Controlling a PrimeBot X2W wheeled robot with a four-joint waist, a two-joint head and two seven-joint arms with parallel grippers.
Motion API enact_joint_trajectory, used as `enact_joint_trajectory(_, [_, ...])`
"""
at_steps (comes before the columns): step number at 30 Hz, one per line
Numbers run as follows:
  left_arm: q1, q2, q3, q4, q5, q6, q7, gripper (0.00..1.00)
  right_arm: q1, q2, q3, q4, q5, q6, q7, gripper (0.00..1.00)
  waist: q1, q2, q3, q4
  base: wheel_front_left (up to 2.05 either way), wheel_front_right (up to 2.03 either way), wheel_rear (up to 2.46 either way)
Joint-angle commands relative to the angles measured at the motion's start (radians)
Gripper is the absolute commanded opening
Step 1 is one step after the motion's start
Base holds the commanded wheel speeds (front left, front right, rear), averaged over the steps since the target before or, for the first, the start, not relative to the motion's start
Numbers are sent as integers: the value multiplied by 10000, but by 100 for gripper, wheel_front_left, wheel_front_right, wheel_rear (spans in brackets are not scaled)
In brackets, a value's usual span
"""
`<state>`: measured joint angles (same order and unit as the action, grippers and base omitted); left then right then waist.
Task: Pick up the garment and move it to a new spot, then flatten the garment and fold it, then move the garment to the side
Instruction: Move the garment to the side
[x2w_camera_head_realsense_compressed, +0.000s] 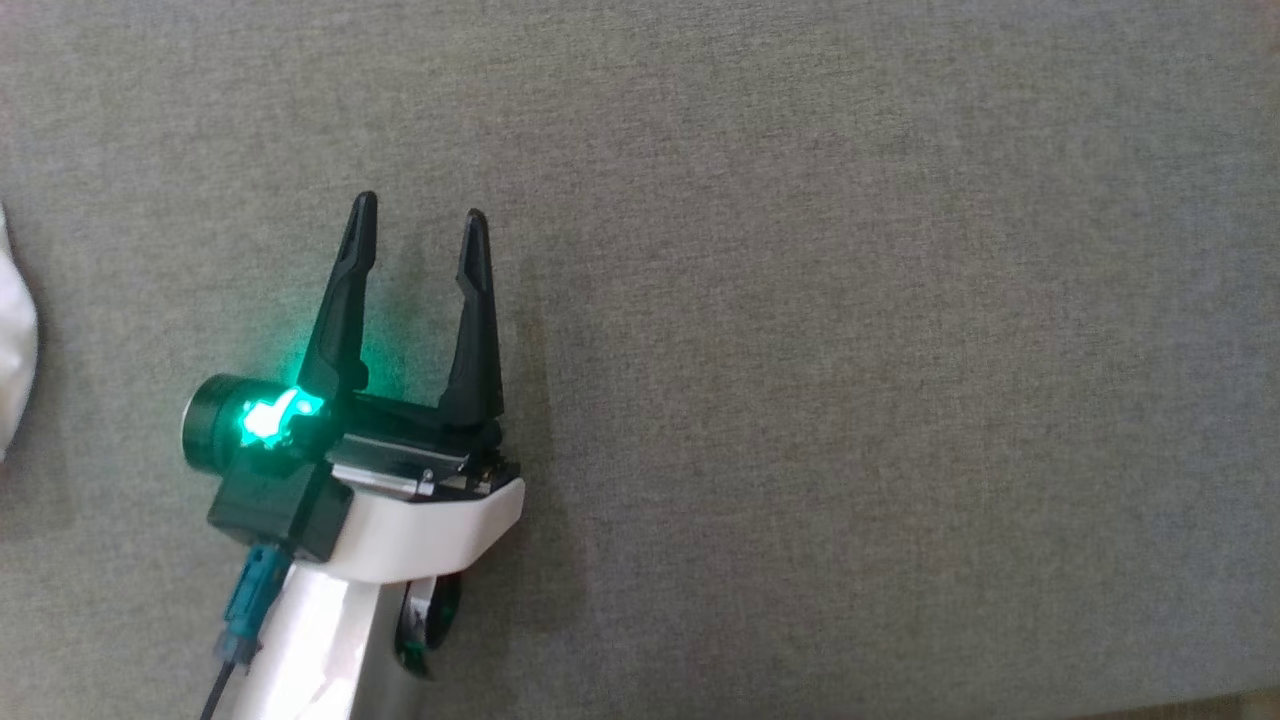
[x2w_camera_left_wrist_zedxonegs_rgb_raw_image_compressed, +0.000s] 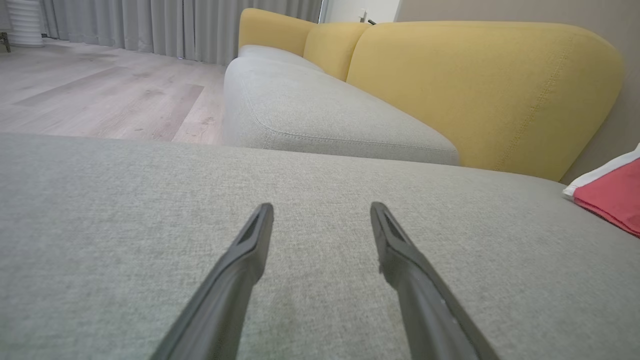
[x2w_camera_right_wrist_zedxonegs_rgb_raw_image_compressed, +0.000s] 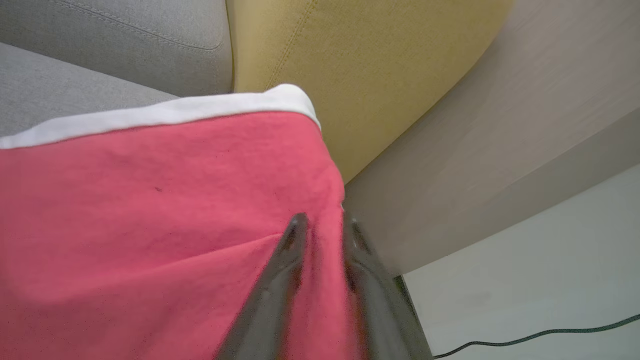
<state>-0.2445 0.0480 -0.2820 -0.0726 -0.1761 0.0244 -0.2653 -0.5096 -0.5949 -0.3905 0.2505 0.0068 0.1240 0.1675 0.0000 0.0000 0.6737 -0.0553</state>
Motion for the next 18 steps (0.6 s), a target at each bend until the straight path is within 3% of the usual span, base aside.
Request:
enact_joint_trajectory(1, [-51, 22, 302, 102, -27, -58, 35, 100, 464, -102, -230, -487, -263, 67, 73, 100, 0, 0, -39, 30, 0, 0, 0])
enact_joint_trajectory(5, [-66, 22, 274, 203, 1, -38, 35, 100, 624, 720, -348, -948, -879, 67, 80, 100, 0, 0, -362, 134, 0, 0, 0])
enact_joint_trajectory(8, [44, 22, 279, 336, 0, 63, 35, 100, 718, 1661, -12, -1188, -711, 67, -282, 100, 0, 0, -846, 293, 0, 0, 0])
enact_joint_trajectory(12, [316, 22, 297, 634, -118, 300, 35, 100, 1175, 2401, 1132, -1085, 176, 67, -1309, 100, 0, 0, -1754, 654, 0, 0, 0])
enact_joint_trajectory(18, [808, 22, 355, 1076, -182, 594, 35, 100, 1842, 3011, 2956, -329, 1019, 67, -2677, 100, 0, 0, -3074, 1099, 0, 0, 0])
